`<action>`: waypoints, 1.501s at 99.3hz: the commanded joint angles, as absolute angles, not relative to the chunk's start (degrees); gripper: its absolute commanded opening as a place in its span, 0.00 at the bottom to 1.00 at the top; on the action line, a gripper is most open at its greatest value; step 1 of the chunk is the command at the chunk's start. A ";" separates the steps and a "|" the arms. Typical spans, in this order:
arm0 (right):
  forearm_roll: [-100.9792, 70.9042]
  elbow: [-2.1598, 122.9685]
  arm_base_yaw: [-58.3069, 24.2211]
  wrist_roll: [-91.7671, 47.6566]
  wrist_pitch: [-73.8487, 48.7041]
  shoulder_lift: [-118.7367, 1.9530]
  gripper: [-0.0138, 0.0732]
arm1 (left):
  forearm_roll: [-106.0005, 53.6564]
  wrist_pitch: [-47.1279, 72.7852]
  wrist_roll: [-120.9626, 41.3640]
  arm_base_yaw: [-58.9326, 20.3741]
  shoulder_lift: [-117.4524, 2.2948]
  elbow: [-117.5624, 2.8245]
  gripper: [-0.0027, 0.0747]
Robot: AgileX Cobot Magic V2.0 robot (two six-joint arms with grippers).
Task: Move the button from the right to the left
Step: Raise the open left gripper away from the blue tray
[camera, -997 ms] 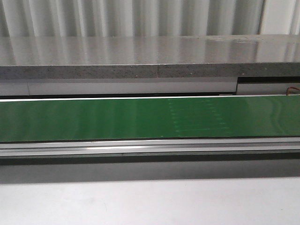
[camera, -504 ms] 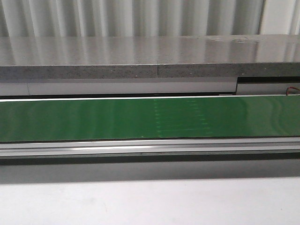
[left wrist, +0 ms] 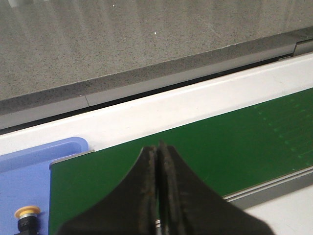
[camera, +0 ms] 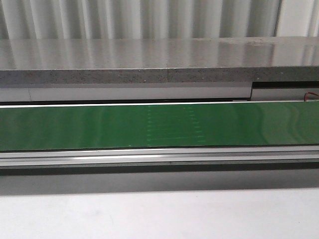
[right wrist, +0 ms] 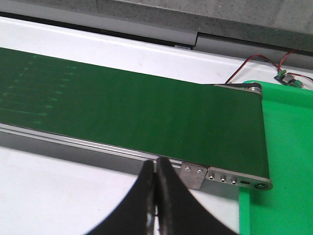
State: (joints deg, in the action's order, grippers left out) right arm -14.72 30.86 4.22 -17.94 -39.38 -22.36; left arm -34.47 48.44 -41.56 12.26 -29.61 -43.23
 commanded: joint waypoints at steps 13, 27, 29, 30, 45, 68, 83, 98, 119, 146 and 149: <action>-15.36 32.39 4.16 -18.30 -35.79 -22.64 0.08 | -37.13 44.29 -41.53 11.86 -29.97 -44.63 0.01; -15.36 32.39 4.16 -18.30 -35.79 -22.64 0.08 | -37.13 42.28 -41.53 11.66 -29.97 -44.63 0.01; -15.36 32.39 4.16 -18.30 -35.79 -22.64 0.08 | -37.13 41.81 -41.53 11.43 -29.97 -44.49 0.01; -15.36 32.39 4.16 -18.30 -35.79 -22.64 0.08 | -37.13 41.30 -41.53 11.30 -29.97 -44.36 0.01; -15.36 32.39 4.16 -18.30 -35.79 -22.64 0.08 | -9.74 15.26 -12.29 2.37 -24.45 -28.43 0.01; -15.36 32.39 4.16 -18.30 -35.79 -22.64 0.08 | 3.86 8.05 2.55 1.41 -14.81 -16.40 0.01; -15.36 32.39 4.16 -18.30 -35.79 -22.64 0.08 | 6.86 6.80 6.11 1.41 -6.30 -9.55 0.01; -15.36 32.39 4.16 -18.30 -35.79 -22.64 0.08 | 6.86 6.80 6.27 1.41 0.75 -4.25 0.01; -15.36 32.39 4.16 -18.30 -35.81 -22.64 0.08 | 7.00 3.60 6.48 -0.21 2.07 -0.93 0.01; -15.36 32.39 4.16 -18.30 -35.81 -22.64 0.08 | 7.00 -0.64 6.48 -1.90 2.07 1.29 0.01; -15.36 32.39 4.16 -18.30 -35.81 -22.64 0.08 | 7.17 -1.46 6.48 -1.90 2.07 1.29 0.01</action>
State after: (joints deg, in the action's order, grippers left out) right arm -14.72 30.86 4.22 -17.94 -39.38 -22.36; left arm 6.86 5.15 5.75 -1.35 0.24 -0.18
